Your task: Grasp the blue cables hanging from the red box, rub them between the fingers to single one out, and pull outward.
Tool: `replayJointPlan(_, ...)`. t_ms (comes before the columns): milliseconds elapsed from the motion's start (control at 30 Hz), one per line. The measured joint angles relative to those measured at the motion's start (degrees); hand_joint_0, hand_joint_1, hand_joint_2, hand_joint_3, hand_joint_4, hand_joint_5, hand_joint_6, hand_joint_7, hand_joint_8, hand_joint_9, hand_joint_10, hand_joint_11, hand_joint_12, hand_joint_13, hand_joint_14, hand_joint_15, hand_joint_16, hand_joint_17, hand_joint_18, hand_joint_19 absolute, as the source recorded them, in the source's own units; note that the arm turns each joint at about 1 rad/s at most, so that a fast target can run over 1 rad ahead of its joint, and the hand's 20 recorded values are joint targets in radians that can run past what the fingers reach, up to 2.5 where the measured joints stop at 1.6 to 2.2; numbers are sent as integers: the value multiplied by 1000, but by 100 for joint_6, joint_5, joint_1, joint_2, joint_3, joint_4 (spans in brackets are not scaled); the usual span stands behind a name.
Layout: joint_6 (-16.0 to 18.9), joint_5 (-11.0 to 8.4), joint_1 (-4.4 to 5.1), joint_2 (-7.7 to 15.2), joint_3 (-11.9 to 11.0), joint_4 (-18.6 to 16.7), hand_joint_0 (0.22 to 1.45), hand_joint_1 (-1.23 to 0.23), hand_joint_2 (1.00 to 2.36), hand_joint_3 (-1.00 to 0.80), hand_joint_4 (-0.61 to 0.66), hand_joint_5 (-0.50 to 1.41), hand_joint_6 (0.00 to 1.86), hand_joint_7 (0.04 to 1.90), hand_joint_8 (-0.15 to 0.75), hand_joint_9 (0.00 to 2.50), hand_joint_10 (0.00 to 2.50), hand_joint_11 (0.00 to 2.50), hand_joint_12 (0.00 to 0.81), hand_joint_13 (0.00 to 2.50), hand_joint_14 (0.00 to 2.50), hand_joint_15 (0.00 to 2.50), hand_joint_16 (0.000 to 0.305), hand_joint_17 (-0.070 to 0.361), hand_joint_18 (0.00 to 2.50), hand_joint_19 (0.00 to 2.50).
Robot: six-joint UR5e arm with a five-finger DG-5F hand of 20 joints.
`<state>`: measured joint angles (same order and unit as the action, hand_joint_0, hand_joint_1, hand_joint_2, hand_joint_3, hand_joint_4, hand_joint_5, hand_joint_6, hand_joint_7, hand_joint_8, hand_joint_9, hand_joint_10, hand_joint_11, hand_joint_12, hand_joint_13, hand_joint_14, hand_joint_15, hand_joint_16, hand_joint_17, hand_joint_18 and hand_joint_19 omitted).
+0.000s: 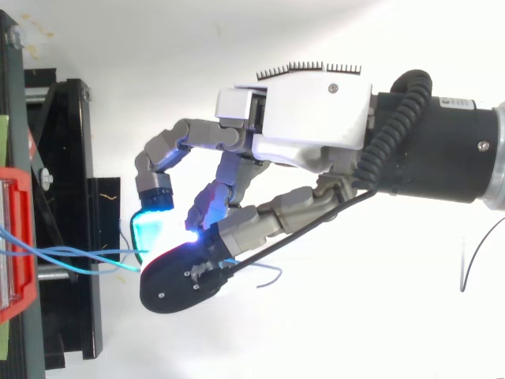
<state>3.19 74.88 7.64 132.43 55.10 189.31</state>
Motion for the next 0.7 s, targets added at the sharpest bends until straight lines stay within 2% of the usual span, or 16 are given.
replayJointPlan(233, -8, 4, 1, 1, 0, 30, 590, -699, 1012, -173, 10, -34, 787, 1230, 355, 1438, 11, 320, 400, 914, 9, 254, 46, 104, 803, 249)
replayJointPlan(467, 5, 23, 1, -2, -7, 84, 595, -803, 1016, -120, 43, -30, 796, 1288, 426, 1441, 8, 234, 413, 974, 7, 213, 44, 98, 829, 180)
replayJointPlan(700, -17, 26, 7, -5, -24, 98, 601, -856, 1021, -59, 41, -32, 826, 1260, 415, 1460, 10, 279, 426, 997, 9, 232, 42, 93, 829, 182)
